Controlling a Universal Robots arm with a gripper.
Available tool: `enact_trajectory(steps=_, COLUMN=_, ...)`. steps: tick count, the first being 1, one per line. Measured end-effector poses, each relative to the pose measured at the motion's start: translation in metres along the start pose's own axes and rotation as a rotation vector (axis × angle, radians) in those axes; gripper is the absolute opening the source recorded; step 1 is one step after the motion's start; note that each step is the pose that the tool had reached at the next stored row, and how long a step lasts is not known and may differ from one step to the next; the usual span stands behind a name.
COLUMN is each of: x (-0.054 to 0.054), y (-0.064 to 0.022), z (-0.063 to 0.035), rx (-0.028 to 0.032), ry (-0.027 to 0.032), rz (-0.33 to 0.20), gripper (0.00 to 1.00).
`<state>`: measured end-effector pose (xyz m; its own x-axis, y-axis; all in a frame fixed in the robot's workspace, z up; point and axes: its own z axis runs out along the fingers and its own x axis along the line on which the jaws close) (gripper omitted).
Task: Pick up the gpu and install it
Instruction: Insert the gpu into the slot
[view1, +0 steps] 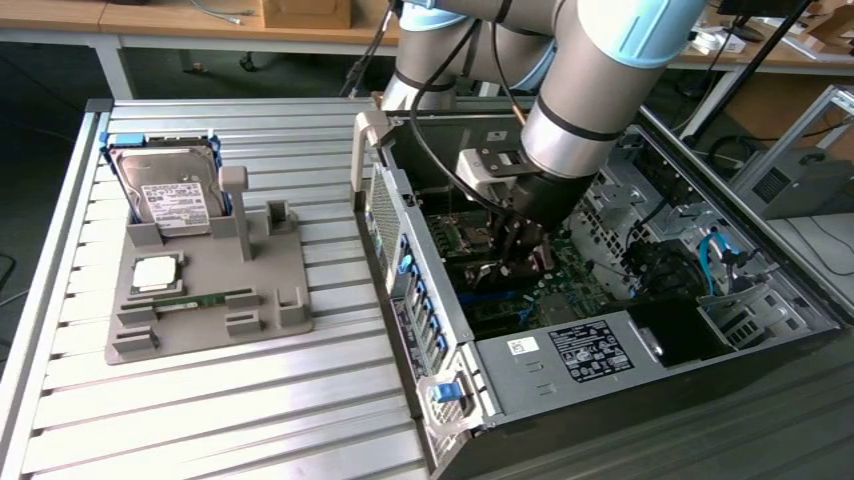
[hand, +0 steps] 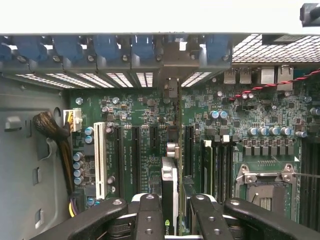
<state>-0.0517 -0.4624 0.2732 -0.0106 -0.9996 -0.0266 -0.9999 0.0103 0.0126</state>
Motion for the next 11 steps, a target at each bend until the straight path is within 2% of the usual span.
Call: enact_trajectory(steps=11, x=0.0001, y=0.0035, z=0.0063, rx=0.0, ry=0.0, rz=0.001, gripper=0.27)
